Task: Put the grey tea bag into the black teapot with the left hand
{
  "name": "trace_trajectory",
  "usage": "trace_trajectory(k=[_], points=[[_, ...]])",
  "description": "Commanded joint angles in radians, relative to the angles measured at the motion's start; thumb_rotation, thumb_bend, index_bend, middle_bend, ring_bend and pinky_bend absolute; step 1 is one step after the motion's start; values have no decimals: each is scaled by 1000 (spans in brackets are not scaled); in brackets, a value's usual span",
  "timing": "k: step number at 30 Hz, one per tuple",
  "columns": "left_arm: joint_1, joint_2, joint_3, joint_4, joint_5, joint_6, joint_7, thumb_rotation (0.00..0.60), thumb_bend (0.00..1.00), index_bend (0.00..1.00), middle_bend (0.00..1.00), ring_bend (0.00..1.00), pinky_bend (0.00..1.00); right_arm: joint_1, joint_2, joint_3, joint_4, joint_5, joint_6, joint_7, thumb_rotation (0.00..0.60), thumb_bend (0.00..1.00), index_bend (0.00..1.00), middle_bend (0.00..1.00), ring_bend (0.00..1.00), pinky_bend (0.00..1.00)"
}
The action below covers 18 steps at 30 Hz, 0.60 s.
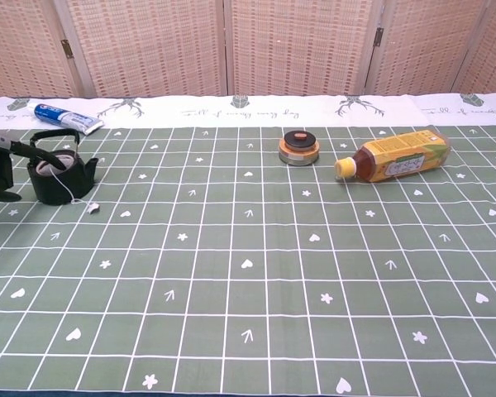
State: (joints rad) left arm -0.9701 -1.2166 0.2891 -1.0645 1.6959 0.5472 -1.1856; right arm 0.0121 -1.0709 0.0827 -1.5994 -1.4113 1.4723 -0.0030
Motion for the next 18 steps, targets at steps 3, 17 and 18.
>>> trace_trajectory(k=[3, 17, 18], points=[[4, -42, 13, 49, 3, 1, -15, 600, 457, 66, 1000, 1000, 1000, 2, -2, 1, 1, 4, -4, -4, 600, 365, 0, 0, 0, 0], [2, -130, 55, 183, 23, 9, -107, 600, 458, 73, 1000, 1000, 1000, 11, -8, 6, 4, 25, -22, -19, 600, 365, 0, 0, 0, 0], [2, -134, 59, 190, 25, 11, -114, 600, 458, 73, 1000, 1000, 1000, 12, -9, 6, 4, 26, -24, -20, 600, 364, 0, 0, 0, 0]])
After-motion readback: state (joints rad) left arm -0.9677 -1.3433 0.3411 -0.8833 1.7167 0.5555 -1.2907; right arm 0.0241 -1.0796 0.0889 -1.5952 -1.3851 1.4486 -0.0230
